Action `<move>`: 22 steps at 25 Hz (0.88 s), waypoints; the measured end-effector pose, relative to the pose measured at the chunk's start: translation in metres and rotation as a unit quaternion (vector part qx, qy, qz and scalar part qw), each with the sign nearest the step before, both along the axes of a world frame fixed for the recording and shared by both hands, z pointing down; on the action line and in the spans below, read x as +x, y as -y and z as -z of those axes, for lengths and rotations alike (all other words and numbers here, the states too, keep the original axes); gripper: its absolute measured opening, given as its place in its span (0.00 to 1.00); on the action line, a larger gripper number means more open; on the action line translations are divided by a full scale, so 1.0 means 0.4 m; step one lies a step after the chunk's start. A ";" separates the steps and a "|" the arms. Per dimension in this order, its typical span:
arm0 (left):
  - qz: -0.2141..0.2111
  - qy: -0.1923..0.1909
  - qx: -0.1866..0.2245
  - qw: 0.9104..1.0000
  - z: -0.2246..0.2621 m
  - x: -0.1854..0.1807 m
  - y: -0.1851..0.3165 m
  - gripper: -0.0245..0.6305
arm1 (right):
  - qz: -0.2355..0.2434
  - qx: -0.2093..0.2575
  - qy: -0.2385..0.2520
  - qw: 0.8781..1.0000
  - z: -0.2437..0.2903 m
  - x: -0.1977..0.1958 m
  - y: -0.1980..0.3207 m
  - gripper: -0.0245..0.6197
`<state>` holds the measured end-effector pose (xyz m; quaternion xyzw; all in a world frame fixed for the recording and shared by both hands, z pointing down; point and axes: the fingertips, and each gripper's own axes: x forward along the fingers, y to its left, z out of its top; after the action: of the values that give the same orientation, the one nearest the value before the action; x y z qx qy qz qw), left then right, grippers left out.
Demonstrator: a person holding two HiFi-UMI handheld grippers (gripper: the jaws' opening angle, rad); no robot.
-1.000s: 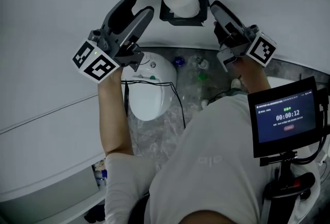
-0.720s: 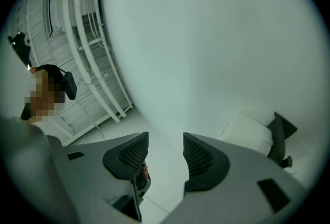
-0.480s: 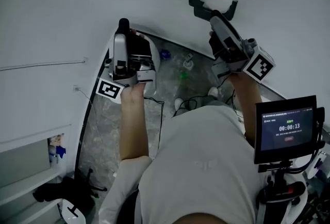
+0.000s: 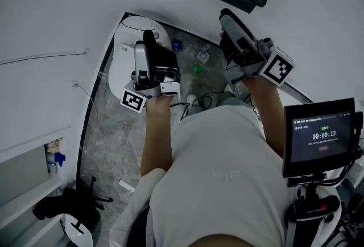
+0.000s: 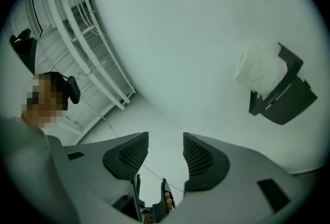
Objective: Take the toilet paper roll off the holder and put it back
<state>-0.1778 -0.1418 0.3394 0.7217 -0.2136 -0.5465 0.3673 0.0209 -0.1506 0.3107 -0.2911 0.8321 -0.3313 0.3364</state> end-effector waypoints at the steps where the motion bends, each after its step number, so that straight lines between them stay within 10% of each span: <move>1: -0.003 0.000 -0.004 1.000 -0.010 0.004 -0.004 0.48 | -0.002 -0.004 0.002 1.000 -0.007 0.005 -0.002 0.36; 22: -0.048 -0.008 -0.025 0.999 -0.039 0.060 0.044 0.48 | -0.021 -0.015 0.027 0.999 -0.032 0.050 0.016 0.35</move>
<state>-0.1538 -0.1594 0.3551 0.7175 -0.1892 -0.5284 0.4125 0.0408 -0.1571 0.3236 -0.3044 0.8112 -0.3442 0.3617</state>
